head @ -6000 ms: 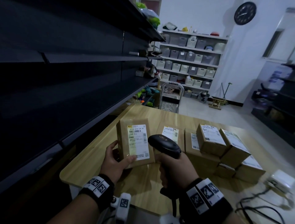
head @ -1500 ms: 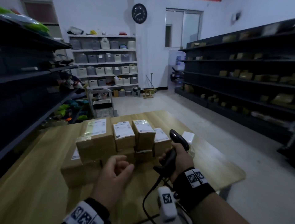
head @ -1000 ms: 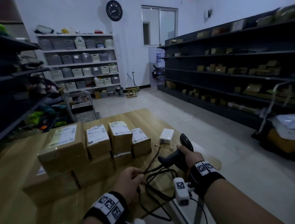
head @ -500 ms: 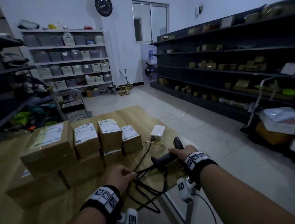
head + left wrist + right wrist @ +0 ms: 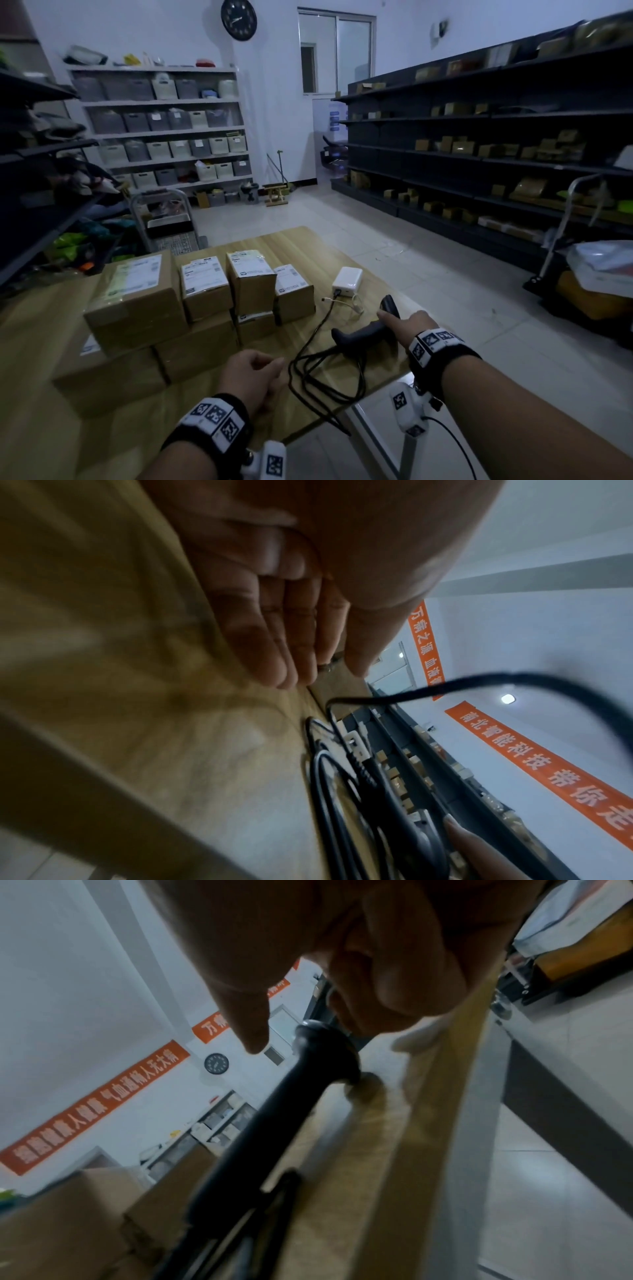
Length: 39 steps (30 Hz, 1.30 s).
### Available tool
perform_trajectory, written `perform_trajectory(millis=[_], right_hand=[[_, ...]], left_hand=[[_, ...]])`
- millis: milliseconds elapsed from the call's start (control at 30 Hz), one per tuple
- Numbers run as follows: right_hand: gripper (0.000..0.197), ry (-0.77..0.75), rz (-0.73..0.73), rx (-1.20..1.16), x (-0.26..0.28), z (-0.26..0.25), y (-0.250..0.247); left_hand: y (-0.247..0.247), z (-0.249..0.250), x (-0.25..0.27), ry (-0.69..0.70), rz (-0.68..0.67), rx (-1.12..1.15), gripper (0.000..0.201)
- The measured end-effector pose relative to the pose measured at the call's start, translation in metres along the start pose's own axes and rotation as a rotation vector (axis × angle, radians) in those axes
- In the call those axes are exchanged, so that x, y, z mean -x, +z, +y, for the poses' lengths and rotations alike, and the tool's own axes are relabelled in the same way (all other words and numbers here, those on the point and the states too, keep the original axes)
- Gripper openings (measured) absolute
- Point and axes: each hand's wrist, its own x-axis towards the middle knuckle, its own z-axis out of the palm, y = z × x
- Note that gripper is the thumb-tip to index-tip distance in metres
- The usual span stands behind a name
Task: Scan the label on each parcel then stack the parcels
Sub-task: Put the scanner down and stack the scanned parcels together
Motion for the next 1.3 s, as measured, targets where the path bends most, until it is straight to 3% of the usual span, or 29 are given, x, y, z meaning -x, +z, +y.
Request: perform_trajectory(millis=[100,267,433,533,667,833,1000,1067,1133,1167,1267,1300], right_hand=[[0.083,-0.067,0.079,-0.153,0.014,-0.016,0.002],[0.066,-0.262,0.014,-0.352,0.056,-0.071,0.019],[0.044,-0.332,-0.207,-0.574,0.108,-0.136,0.044],[0.031,-0.372,-0.33,-0.67,0.138,-0.168,0.066],[0.038,-0.386,-0.478,-0.731,0.17,-0.205,0.105],[0.078,-0.296,-0.595,-0.778,0.202,-0.224,0.143],[0.089,-0.261,-0.677,-0.794,0.217,-0.228,0.16],[0.116,-0.257,-0.657,-0.712,0.213,-0.226,0.173],[0.136,-0.28,-0.636,-0.661,0.202,-0.224,0.186],[0.131,-0.277,-0.638,-0.644,0.199,-0.222,0.192],[0.093,-0.322,-0.663,-0.627,0.199,-0.222,0.198],[0.089,-0.326,-0.661,-0.626,0.199,-0.222,0.2]], left_hand=[[-0.017,0.015,0.015,0.1,0.054,-0.016,0.013],[-0.056,0.058,0.047,0.255,0.164,-0.013,0.011],[-0.116,0.086,0.07,0.362,0.355,0.044,0.01],[-0.158,0.087,0.073,0.374,0.545,0.158,0.009],[-0.202,0.082,0.067,0.297,0.714,0.258,0.031],[-0.223,0.066,0.058,0.169,0.566,0.237,0.059],[-0.228,0.052,0.05,0.114,0.451,0.18,0.07],[-0.228,0.05,0.048,0.083,0.416,0.143,0.061],[-0.227,0.05,0.048,0.066,0.37,0.16,0.029],[-0.226,0.05,0.049,0.071,0.347,0.185,0.019],[-0.225,0.045,0.046,0.108,0.323,0.224,0.033],[-0.225,0.046,0.048,0.118,0.331,0.228,0.035]])
